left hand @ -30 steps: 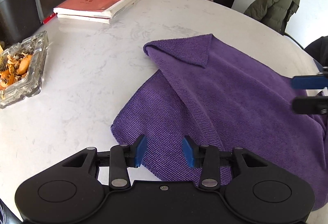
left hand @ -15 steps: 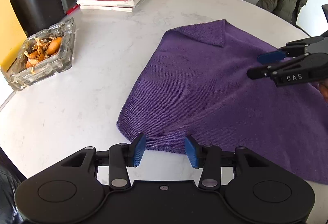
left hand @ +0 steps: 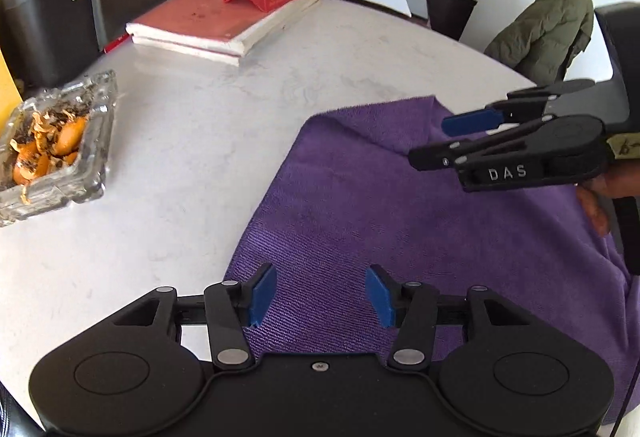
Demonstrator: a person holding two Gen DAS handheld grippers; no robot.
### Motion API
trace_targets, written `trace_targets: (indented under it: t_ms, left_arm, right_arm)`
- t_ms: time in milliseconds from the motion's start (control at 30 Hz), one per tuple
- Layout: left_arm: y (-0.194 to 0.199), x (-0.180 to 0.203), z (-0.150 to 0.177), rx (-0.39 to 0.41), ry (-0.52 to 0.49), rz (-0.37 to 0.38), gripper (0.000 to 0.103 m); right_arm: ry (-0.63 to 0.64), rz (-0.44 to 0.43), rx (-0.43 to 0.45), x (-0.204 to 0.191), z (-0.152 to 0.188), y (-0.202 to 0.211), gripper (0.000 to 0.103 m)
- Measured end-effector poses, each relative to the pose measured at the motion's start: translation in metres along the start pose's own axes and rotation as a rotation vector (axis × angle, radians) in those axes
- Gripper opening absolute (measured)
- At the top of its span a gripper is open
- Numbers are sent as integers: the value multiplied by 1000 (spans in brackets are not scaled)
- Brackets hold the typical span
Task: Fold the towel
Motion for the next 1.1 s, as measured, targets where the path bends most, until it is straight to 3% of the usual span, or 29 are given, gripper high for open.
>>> trace_targets:
  t_ms: [267, 333, 400, 467, 567, 667, 1000, 1033, 1100]
  left_arm:
    - [4, -3, 13, 19, -56, 3, 49]
    - [4, -4, 14, 21, -64, 10, 49]
    - [4, -5, 13, 21, -65, 21, 51]
    - [3, -6, 13, 22, -64, 28, 52]
    - [3, -6, 13, 26, -64, 36, 52]
    - [3, -6, 14, 30, -72, 42, 52]
    - [4, -4, 15, 34, -114, 44, 53]
    - [4, -3, 16, 34, -120, 43, 53]
    - [4, -3, 16, 34, -132, 40, 53]
  right_arm:
    - [17, -9, -49, 8, 1, -24, 52]
    - [4, -23, -56, 11, 0, -25, 43]
    - [-8, -31, -69, 11, -1, -24, 25]
    - [-54, -62, -78, 14, -2, -23, 20]
    - [-51, -42, -92, 20, -3, -22, 7]
    - [-38, -8, -78, 26, -10, -22, 5]
    - [1, 93, 62, 44, -69, -26, 8]
    - [-16, 89, 78, 51, -71, -30, 11]
    - [-56, 95, 122, 58, -76, -40, 41]
Point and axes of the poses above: each gripper's, at about its wrist camera, not at the fingertips, and y roughly against the way its jaws point, x to its right, z to its underside, the point moved 9 cm from there along -y, roughly the way its jaws point, and after that the axes turned 9 degrees about -z, right-handed, at the moved point
